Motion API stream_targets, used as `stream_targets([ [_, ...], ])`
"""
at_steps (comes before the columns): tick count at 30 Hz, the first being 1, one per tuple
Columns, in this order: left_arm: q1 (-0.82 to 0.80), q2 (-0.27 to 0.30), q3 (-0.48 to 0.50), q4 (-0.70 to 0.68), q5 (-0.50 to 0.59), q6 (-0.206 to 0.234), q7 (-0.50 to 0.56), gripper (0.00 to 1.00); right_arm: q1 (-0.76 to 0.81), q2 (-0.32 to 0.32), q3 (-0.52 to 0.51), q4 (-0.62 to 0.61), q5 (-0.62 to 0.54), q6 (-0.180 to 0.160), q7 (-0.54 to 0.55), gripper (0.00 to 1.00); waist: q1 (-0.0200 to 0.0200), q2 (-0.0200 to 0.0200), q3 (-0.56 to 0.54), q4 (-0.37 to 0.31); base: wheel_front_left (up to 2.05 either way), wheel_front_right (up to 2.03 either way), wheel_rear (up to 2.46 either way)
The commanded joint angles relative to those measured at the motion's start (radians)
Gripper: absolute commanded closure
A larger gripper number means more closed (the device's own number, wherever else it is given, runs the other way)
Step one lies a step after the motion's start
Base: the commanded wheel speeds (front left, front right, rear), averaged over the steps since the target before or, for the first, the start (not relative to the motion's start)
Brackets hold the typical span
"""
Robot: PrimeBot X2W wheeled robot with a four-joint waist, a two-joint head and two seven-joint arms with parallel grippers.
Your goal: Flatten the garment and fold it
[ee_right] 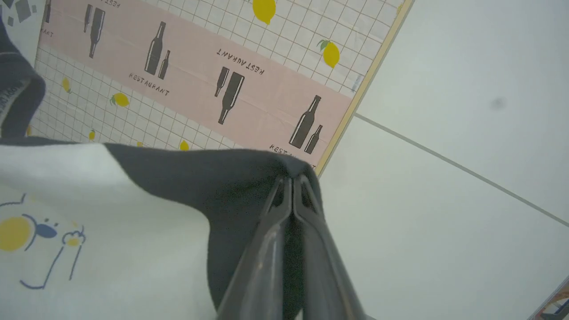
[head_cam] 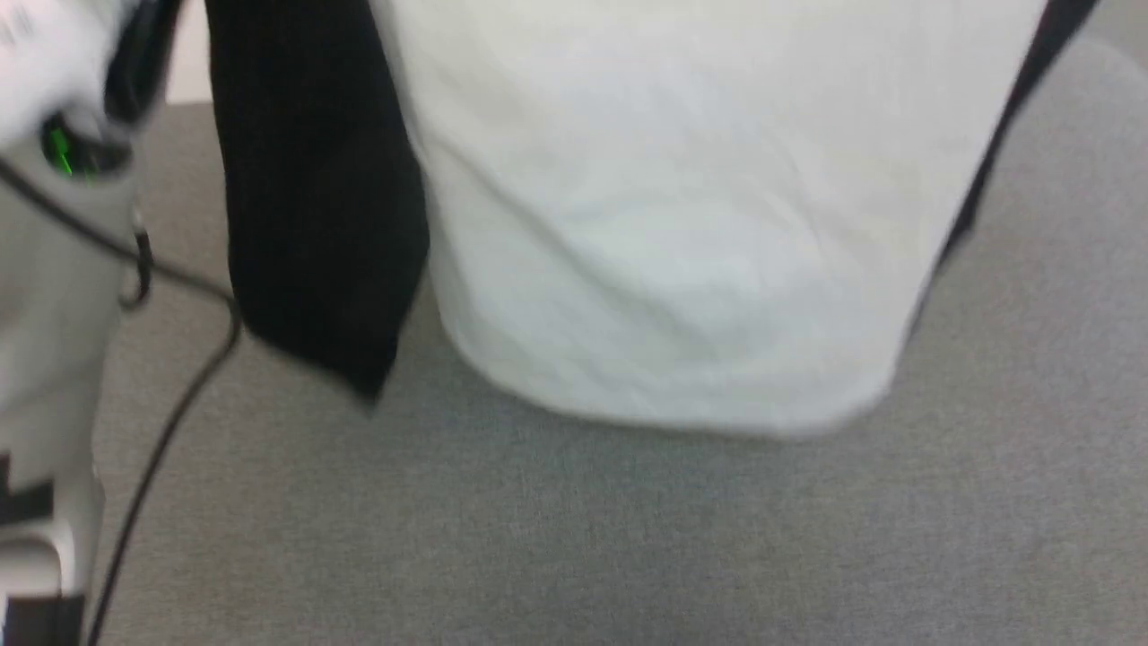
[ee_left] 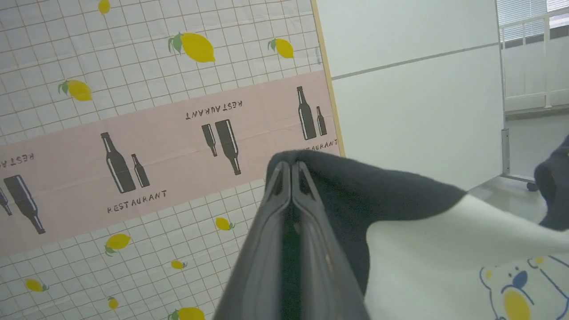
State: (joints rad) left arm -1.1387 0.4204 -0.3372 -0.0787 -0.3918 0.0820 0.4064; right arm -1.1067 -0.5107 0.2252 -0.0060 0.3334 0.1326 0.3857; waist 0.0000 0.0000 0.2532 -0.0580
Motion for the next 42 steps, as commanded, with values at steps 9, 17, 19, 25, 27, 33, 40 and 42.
stream_targets([
  [9,-0.353,-0.067,0.015,0.253,0.135,0.056,-0.209,1.0,-0.341,0.037,0.041,0.242,-0.125,-0.002,-0.102,1.0,0.0,0.0,0.348,0.016,0.0,0.0,0.0],
  [17,-0.434,-0.067,-0.003,0.405,0.203,0.064,-0.433,1.0,-0.479,0.035,0.093,0.41,-0.221,-0.002,-0.253,1.0,0.0,0.0,0.448,0.044,0.0,0.0,0.0],
  [19,-0.421,-0.064,-0.006,0.423,0.208,0.064,-0.488,1.0,-0.479,0.03,0.118,0.434,-0.233,-0.002,-0.292,1.0,0.0,0.0,0.465,0.048,0.0,0.0,0.0],
  [25,-0.334,-0.053,-0.023,0.417,0.192,0.033,-0.588,1.0,-0.421,0.001,0.164,0.45,-0.194,-0.002,-0.385,1.0,0.0,0.0,0.494,0.06,0.0,0.0,0.0],
  [27,-0.286,-0.044,-0.035,0.389,0.187,0.019,-0.605,1.0,-0.383,-0.017,0.167,0.432,-0.166,-0.002,-0.405,1.0,0.0,0.0,0.489,0.066,0.0,0.0,0.0],
  [33,-0.068,-0.022,-0.065,0.216,0.171,0.026,-0.631,1.0,-0.177,-0.093,0.094,0.274,-0.092,-0.002,-0.439,1.0,0.0,0.0,0.425,0.079,0.0,0.0,0.0],
  [40,0.246,0.02,-0.129,-0.032,0.171,0.067,-0.6,1.0,0.199,-0.099,-0.079,-0.022,-0.081,-0.002,-0.388,1.0,0.0,0.0,0.329,0.071,0.0,0.0,0.0],
  [42,0.342,0.029,-0.15,-0.092,0.174,0.091,-0.586,1.0,0.32,-0.071,-0.13,-0.102,-0.089,-0.002,-0.365,1.0,0.0,0.0,0.3,0.066,0.0,0.0,0.0],
])
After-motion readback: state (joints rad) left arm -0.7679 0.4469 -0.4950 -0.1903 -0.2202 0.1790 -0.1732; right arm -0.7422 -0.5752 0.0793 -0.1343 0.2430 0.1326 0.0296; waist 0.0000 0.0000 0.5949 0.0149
